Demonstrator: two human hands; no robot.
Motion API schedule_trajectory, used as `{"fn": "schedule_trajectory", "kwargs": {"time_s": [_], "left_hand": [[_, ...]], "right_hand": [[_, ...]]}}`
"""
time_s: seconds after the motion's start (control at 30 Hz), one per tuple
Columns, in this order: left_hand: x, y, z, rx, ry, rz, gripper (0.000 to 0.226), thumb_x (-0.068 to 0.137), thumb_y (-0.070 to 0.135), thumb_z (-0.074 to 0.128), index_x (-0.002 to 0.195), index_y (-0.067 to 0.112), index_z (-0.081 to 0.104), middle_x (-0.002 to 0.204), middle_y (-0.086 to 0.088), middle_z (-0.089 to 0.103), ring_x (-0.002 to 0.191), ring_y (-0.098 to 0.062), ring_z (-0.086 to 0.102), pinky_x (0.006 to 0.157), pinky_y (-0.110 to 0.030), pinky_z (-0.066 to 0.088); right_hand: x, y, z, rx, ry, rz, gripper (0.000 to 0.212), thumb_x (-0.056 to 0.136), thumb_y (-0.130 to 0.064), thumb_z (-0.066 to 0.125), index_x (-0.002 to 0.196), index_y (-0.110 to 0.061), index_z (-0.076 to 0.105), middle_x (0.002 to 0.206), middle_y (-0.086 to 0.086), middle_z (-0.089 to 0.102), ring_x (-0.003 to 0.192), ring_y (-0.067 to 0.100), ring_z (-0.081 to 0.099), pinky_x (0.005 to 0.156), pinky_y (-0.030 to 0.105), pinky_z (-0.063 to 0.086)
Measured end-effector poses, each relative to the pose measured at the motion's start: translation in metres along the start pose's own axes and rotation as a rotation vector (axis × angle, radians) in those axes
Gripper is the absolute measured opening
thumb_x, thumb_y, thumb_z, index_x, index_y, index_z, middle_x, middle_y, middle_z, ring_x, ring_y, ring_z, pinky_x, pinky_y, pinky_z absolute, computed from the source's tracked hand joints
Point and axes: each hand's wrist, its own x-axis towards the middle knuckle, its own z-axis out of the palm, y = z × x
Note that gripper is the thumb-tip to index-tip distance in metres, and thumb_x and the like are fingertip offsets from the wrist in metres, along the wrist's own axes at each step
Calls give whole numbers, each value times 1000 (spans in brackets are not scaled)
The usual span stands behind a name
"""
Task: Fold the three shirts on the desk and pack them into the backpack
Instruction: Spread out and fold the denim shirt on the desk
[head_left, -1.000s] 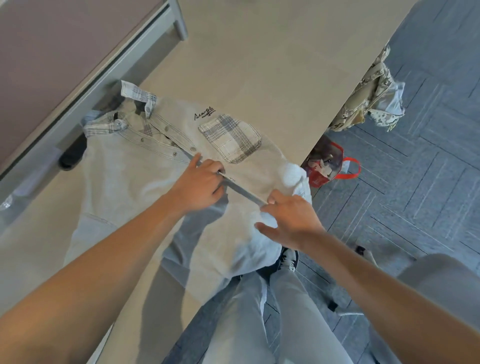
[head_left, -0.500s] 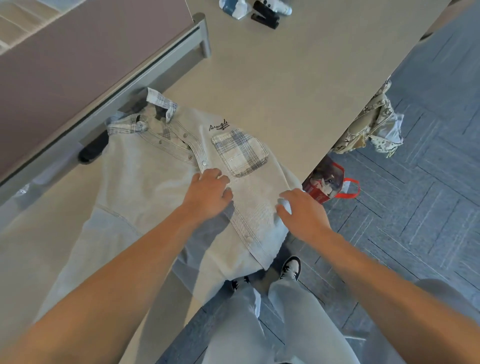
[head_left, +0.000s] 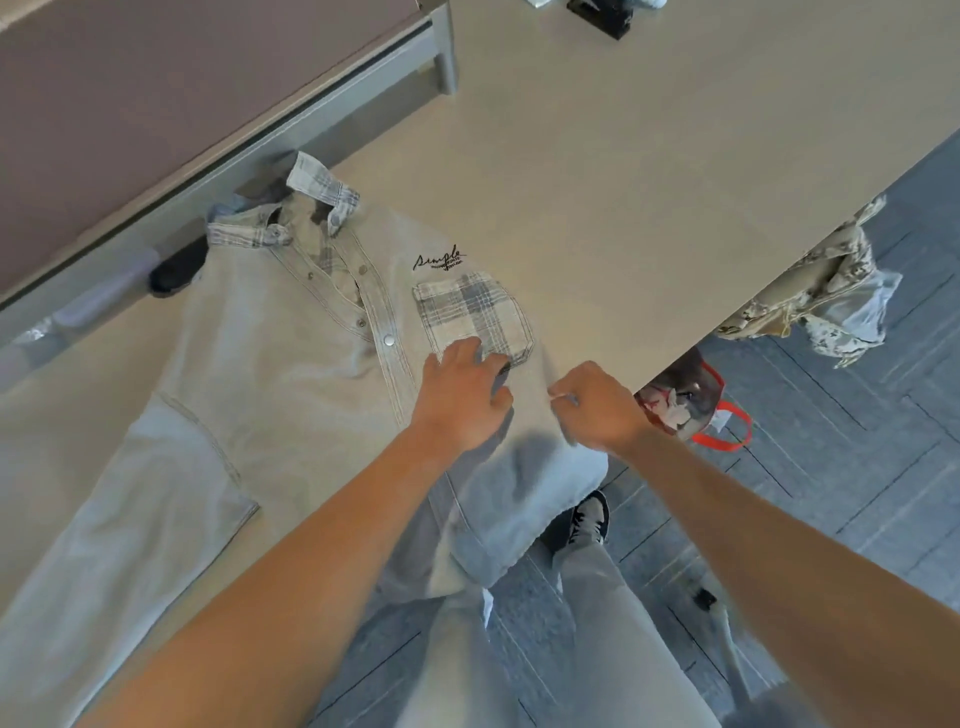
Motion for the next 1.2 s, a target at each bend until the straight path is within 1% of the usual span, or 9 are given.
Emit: {"fn": "schedule_trajectory", "kwargs": {"time_s": [0.03, 0.1, 0.2, 0.33, 0.43, 0.6, 0.77, 1.0, 1.2], "left_hand": [[3, 6, 4, -2, 2, 10, 45, 100, 35, 49, 144, 28, 53, 140, -6, 44, 139, -30, 38, 111, -53, 34], [10, 18, 12, -1, -34, 37, 46, 101, 30, 49, 146, 31, 51, 148, -8, 37, 143, -31, 31, 111, -54, 32], [19, 28, 21, -14, -118, 4, 50, 103, 26, 48, 152, 37, 45, 165, -9, 19, 154, -32, 15, 116, -65, 25], [20, 25, 29, -32, -187, -103, 54, 106, 30, 44, 158, 40, 33, 173, -5, 0, 160, -29, -6, 120, -72, 15], [17, 25, 29, -20, -238, -143, 62, 106, 33, 42, 163, 41, 18, 174, -2, -11, 159, -30, -14, 121, -71, 11], [13, 25, 20, -31, -122, -155, 60, 106, 34, 39, 163, 37, 21, 171, -10, 8, 158, -33, 4, 117, -68, 23], [-5, 9, 10, -3, -124, -183, 62, 106, 37, 39, 164, 32, 19, 172, -11, 3, 159, -31, -1, 121, -66, 17], [-38, -33, -3, -25, -36, -272, 59, 105, 36, 40, 162, 27, 24, 172, -14, 6, 159, -31, 1, 124, -63, 12], [-45, -79, -24, -92, 41, -370, 61, 106, 39, 40, 163, 27, 24, 171, -12, 11, 159, -30, 5, 125, -60, 11]], "right_hand": [[3, 2, -1, 8, -37, 4, 28, 92, -16, 49, 79, -5, 71, 83, 15, 68, 69, 21, 62, 77, 53, 57], [5, 5, -6, -56, -150, -14, 30, 93, -13, 49, 73, -6, 70, 77, 8, 69, 66, 25, 61, 62, 41, 52], [7, 17, -16, -90, -217, -104, 28, 95, -22, 54, 85, -16, 79, 99, 5, 71, 88, 28, 65, 75, 34, 48], [3, 32, -38, 31, -69, -174, 31, 100, -25, 52, 119, -25, 77, 127, 1, 66, 112, 24, 65, 101, 41, 49], [-7, 27, -53, 29, 4, -236, 32, 104, -24, 52, 130, -24, 71, 133, 1, 61, 119, 21, 59, 107, 41, 43], [-22, 7, -64, -62, 70, -257, 41, 106, -31, 49, 144, -22, 60, 131, -1, 53, 122, 25, 48, 104, 35, 38], [-22, 3, -47, -355, 32, -165, 52, 105, -47, 46, 150, -20, 52, 148, 12, 45, 134, 32, 45, 109, 45, 38], [-21, -35, -11, -383, 171, -189, 46, 101, -37, 54, 138, -10, 55, 154, 18, 37, 141, 39, 37, 114, 48, 32], [-2, -95, -1, -365, 150, -282, 51, 104, -37, 52, 149, -14, 48, 162, 15, 33, 148, 34, 33, 119, 42, 26]]}}
